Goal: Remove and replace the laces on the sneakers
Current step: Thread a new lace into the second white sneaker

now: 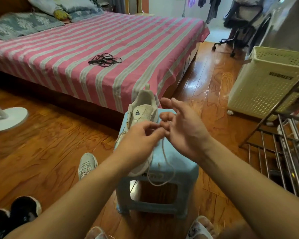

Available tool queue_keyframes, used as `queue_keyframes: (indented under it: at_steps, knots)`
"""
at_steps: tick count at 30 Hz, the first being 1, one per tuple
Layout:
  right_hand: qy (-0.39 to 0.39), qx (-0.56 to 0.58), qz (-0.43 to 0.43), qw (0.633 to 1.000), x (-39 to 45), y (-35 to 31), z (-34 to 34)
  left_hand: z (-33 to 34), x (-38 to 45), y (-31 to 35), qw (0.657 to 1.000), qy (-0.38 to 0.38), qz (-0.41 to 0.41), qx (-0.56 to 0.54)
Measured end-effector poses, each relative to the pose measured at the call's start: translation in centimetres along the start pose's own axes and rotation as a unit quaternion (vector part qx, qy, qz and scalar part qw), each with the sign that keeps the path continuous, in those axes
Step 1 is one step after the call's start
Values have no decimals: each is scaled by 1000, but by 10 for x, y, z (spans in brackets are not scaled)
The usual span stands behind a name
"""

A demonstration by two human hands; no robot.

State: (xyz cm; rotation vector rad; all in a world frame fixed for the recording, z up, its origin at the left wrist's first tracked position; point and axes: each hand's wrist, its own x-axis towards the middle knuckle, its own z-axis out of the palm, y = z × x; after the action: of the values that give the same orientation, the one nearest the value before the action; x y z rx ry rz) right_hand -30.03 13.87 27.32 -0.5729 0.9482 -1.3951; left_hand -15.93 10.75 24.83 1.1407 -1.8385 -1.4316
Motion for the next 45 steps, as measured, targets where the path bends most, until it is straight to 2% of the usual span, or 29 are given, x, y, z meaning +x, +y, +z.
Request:
queue_keyframes:
  at_steps: [2, 4, 7, 10, 13, 15, 17, 18, 19, 20, 22, 24, 26, 31, 36, 39, 42, 44, 45]
  knots:
    - [-7, 94, -36, 995, 0, 4, 6, 15, -5, 0, 991, -46, -38, -122]
    - [-1, 122, -54, 991, 2, 7, 3, 19, -4, -2, 990, -31, -46, -131]
    - [15, 61, -78, 995, 5, 8, 2, 16, -1, -2, 990, 3, -62, -126]
    - [38, -72, -58, 995, 2, 14, -1, 16, -3, 0, 987, 38, -41, -154]
    - [13, -159, -19, 987, -5, 30, -6, 22, -5, -2, 993, 60, -6, -102]
    - [42, -138, -26, 989, -5, 33, -6, 25, -6, -2, 997, 55, 21, -53]
    - [91, -123, -48, 987, 2, 28, -9, 19, -2, -4, 995, 64, 58, 55]
    - [116, -172, -70, 976, 8, 25, -15, 12, 1, -5, 984, 90, 79, 131]
    - [139, -281, -94, 945, 15, 23, -23, 2, 6, -7, 965, 130, 96, 207]
    - [143, -414, -110, 892, 21, 20, -29, -9, 11, -9, 940, 171, 107, 274]
    - [84, -617, -91, 777, 27, 21, -34, -28, 22, -16, 909, 197, 100, 352]
    - [41, -692, -65, 718, 28, 26, -32, -38, 33, -22, 902, 169, 86, 387]
    - [35, -723, -70, 686, 26, 30, -26, -41, 40, -24, 905, 138, 91, 393]
    - [35, -736, -72, 673, 32, 32, -18, -38, 46, -26, 900, 108, 106, 408]
    - [58, -715, -80, 692, 35, 34, -18, -37, 48, -31, 899, 106, 123, 407]
    - [44, -712, -71, 697, 39, 37, -17, -35, 48, -32, 892, 108, 155, 412]
    - [31, -735, -85, 671, 39, 26, -19, -39, 52, -32, 876, 105, 201, 426]
    - [37, -747, -159, 645, 35, 13, -20, -44, 51, -32, 875, 104, 224, 417]
    - [12, -750, -180, 636, 33, 9, -21, -43, 48, -30, 882, 105, 223, 402]
